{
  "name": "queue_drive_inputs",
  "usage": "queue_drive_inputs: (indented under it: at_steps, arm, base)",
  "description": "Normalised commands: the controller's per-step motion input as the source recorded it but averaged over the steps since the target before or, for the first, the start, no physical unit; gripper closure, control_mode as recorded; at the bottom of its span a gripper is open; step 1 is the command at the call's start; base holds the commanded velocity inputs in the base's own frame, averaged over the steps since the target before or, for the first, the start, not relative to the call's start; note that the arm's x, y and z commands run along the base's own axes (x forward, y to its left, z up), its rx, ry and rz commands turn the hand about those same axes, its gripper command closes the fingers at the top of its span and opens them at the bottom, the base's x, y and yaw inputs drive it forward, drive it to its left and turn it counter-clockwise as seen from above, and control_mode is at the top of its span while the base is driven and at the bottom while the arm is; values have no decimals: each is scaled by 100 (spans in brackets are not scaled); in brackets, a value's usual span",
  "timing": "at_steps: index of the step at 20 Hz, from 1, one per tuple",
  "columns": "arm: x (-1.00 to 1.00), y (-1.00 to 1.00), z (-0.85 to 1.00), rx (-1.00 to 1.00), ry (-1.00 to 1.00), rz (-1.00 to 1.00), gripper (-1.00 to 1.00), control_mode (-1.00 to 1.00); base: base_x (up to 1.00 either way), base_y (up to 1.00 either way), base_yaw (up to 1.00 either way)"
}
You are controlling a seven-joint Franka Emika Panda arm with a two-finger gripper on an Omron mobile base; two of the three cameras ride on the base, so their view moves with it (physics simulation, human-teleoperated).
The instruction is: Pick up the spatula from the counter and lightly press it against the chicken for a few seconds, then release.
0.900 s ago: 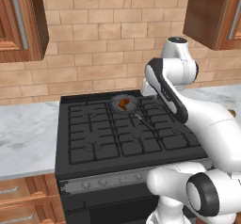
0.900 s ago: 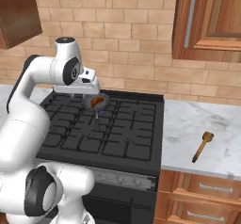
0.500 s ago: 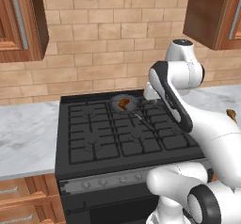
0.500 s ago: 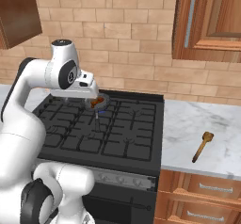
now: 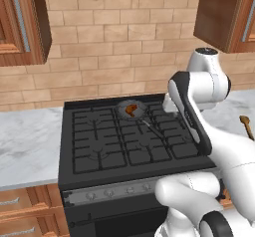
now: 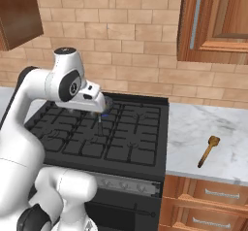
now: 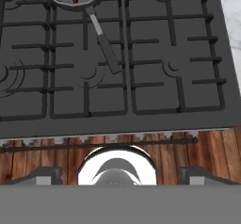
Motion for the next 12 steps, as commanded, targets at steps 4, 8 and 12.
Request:
queue_drive_inputs:
  at_steps: [4,8,12]
  arm:
    - [-23,-41,0,-2,0,-9,-100,-100]
    - [-2,-49,0,-6,0,-6,-100,-100]
    - [0,-59,0,-5,0,-1,-100,-100]
  base:
    - [0,0,0]
    - [0,0,0]
    - [0,0,0]
